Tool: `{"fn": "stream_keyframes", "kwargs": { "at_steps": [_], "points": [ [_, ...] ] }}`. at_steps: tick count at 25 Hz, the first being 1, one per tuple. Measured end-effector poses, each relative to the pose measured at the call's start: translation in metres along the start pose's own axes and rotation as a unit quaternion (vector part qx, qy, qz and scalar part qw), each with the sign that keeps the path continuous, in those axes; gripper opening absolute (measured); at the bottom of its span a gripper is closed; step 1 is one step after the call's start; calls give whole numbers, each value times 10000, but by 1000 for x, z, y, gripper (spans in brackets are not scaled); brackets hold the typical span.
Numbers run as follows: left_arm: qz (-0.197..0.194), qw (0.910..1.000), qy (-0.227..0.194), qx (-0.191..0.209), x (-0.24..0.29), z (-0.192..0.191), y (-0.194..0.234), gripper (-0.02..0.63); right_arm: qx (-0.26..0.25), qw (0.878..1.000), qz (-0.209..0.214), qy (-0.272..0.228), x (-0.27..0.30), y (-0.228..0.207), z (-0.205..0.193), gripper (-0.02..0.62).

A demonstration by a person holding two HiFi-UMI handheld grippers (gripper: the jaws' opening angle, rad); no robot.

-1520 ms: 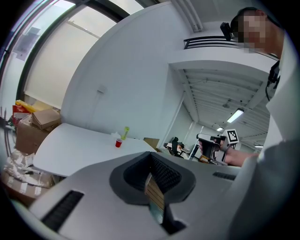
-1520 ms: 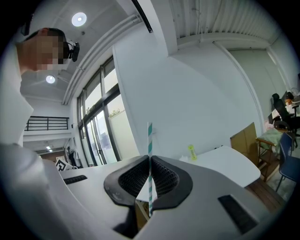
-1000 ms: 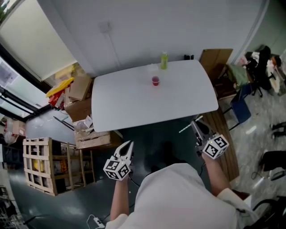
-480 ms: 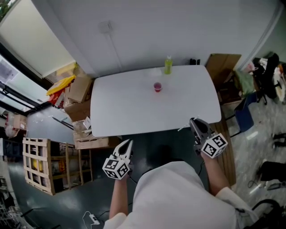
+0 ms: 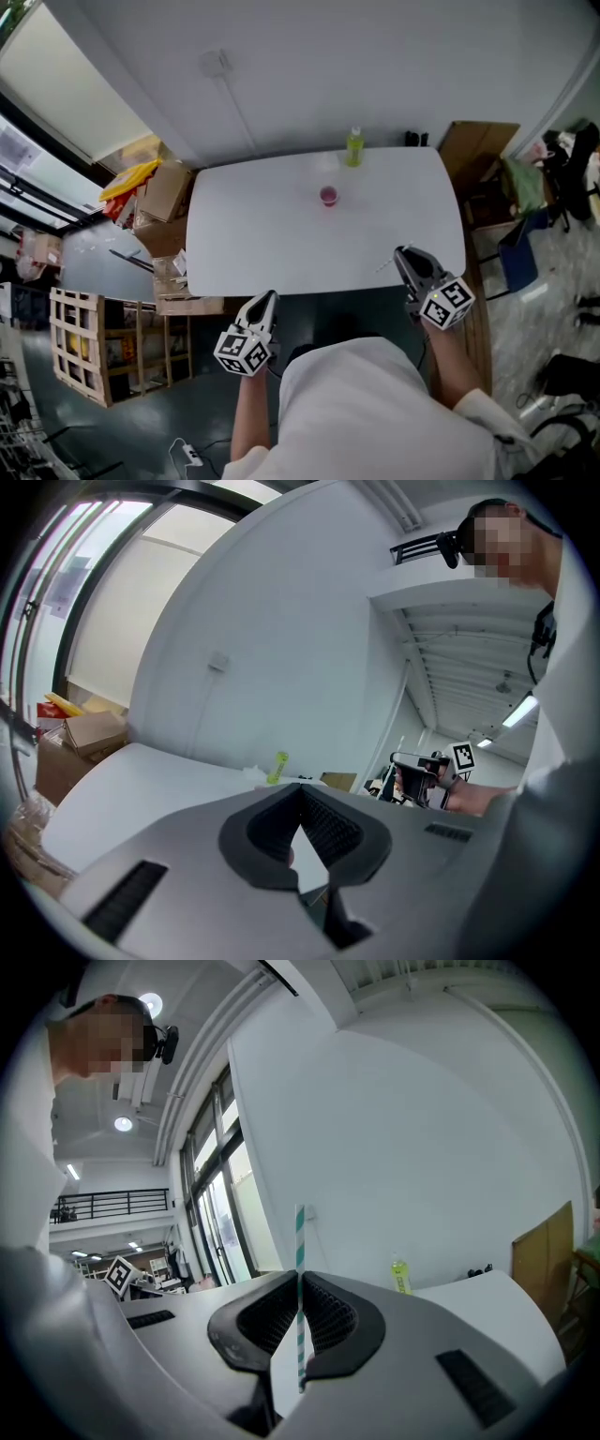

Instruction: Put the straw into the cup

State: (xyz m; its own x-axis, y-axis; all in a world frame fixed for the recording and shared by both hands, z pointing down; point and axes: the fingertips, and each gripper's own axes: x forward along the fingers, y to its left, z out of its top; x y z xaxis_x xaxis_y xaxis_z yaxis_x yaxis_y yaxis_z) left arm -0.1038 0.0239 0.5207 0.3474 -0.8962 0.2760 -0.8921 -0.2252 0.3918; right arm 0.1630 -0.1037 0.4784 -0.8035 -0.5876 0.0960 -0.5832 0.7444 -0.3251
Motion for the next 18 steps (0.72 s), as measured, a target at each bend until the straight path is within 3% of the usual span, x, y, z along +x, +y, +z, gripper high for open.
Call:
{"fn": "stream_keyframes", "kwargs": {
  "at_steps": [9, 18],
  "points": [
    [22, 10000, -9, 14, 28, 13, -1, 2, -73, 9999, 69, 141, 19, -23, 4, 43],
    [-251, 9995, 171, 122, 62, 23, 21, 2, -64, 9996, -110, 243, 50, -37, -3, 43]
  ]
}}
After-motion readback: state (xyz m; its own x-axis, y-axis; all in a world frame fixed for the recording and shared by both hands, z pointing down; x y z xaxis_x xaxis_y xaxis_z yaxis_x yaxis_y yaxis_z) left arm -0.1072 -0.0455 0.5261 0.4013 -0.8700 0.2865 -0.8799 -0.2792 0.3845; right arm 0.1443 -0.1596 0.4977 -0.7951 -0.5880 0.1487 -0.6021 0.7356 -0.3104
